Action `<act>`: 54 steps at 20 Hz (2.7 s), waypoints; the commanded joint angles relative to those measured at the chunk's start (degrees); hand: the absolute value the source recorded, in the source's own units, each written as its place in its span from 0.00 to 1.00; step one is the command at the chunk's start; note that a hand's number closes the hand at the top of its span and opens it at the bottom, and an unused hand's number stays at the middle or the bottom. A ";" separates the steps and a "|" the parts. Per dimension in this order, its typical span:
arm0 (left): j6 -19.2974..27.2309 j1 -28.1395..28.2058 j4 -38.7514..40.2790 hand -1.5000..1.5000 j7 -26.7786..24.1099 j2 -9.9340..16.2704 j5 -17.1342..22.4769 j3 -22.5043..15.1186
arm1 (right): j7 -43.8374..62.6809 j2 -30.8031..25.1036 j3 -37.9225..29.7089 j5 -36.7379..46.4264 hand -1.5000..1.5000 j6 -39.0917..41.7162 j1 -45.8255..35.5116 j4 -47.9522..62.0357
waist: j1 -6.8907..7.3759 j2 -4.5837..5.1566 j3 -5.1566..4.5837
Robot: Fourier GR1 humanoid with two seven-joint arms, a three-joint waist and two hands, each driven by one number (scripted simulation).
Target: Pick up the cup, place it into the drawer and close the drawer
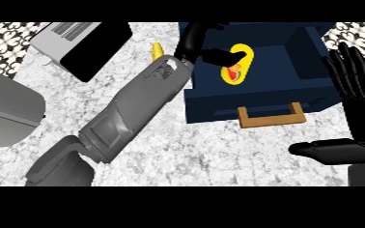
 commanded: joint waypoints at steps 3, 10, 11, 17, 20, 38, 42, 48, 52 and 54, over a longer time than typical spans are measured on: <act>3.91 0.68 0.07 0.00 -2.36 -0.01 1.80 -3.09 | 1.51 0.42 1.07 -0.80 0.00 0.53 1.45 -4.26 | -0.83 0.12 -0.04; 3.88 2.05 -6.18 0.00 -8.68 -0.01 6.00 -0.65 | 0.27 0.01 -0.41 -11.50 1.00 7.84 3.46 -1.43 | 1.62 -0.49 -0.03; 5.57 -0.89 -7.93 0.00 -6.24 -0.01 6.93 -0.30 | 2.75 -1.18 -0.85 -13.14 1.00 8.32 3.72 -5.13 | 1.32 -0.74 -0.04; 6.17 -0.71 -6.89 0.00 -8.43 -0.01 6.47 2.81 | 1.76 -7.51 0.88 -5.56 1.00 13.42 6.72 -8.24 | 3.27 -0.98 -0.08; 3.60 -0.23 -10.44 0.00 -4.57 3.00 7.04 5.04 | 2.58 -7.19 2.30 -1.84 1.00 12.31 5.02 -6.57 | 4.90 -1.11 -0.09; -0.42 22.85 -41.06 0.00 4.23 22.27 7.59 9.87 | 0.03 -4.87 16.19 33.28 1.00 0.29 1.34 0.66 | 7.61 -1.51 -0.09; -3.09 26.13 -42.83 0.00 4.00 26.17 8.50 12.43 | -0.88 -7.70 20.01 42.06 1.00 -0.36 -3.31 9.12 | 7.94 -1.17 -0.09; -4.05 35.24 -50.40 0.00 2.24 29.43 7.81 13.83 | -7.78 -5.67 24.56 54.03 1.00 -10.59 -8.63 26.33 | 7.42 -0.97 -0.03; -9.32 40.96 -51.76 0.00 0.13 32.09 9.31 17.37 | -12.29 -3.77 22.98 56.37 1.00 -16.51 -14.39 40.88 | 7.02 -0.73 -0.03; -7.24 43.24 -57.27 0.00 3.39 33.82 9.09 17.96 | -10.63 -0.09 24.08 58.75 1.00 -18.80 -17.54 46.75 | 7.24 -0.90 -0.01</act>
